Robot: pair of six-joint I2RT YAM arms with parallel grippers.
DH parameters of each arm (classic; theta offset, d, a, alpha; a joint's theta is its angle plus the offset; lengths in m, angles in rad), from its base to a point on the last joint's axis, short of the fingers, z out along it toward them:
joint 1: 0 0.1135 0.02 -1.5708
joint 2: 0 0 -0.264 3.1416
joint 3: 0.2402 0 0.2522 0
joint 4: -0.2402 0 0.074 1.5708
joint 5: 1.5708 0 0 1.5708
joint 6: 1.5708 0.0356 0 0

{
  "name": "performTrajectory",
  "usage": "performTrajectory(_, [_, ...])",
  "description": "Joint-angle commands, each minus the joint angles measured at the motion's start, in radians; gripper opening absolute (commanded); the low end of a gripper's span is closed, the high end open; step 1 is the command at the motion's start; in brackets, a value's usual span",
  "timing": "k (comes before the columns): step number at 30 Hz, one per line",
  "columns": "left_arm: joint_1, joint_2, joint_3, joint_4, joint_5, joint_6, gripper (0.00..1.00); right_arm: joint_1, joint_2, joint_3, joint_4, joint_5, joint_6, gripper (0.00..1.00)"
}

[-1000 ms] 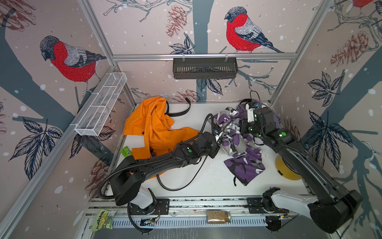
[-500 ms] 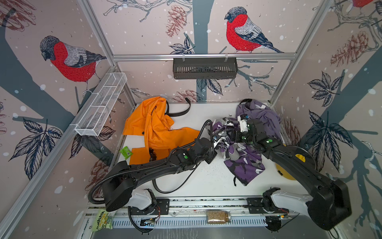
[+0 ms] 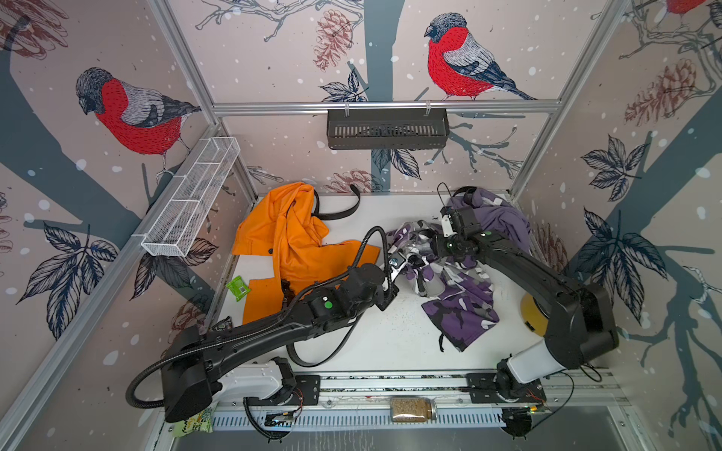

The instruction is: Remove the belt from the trousers

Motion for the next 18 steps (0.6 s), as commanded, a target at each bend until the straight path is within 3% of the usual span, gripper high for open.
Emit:
performTrajectory(1, [-0.002, -0.104, -0.027, 0.074, -0.015, 0.097, 0.00, -0.048, 0.014, 0.056, -0.009, 0.290, -0.084, 0.50])
performTrajectory(8, [-0.001, -0.282, -0.012, -0.083, -0.080, 0.146, 0.00, -0.149, 0.061, 0.121, -0.014, 0.362, -0.141, 0.48])
performTrajectory(15, [0.008, -0.403, -0.017, -0.135, -0.180, 0.196, 0.00, -0.204, 0.087, 0.107, 0.013, 0.353, -0.152, 0.48])
performTrajectory(17, [0.025, -0.397, -0.022, -0.133, -0.175, 0.205, 0.00, -0.214, 0.080, 0.113, 0.016, 0.278, -0.148, 0.52])
performTrajectory(18, [0.039, -0.373, -0.023, -0.141, -0.161, 0.201, 0.00, -0.213, 0.055, 0.106, 0.031, 0.186, -0.155, 0.59])
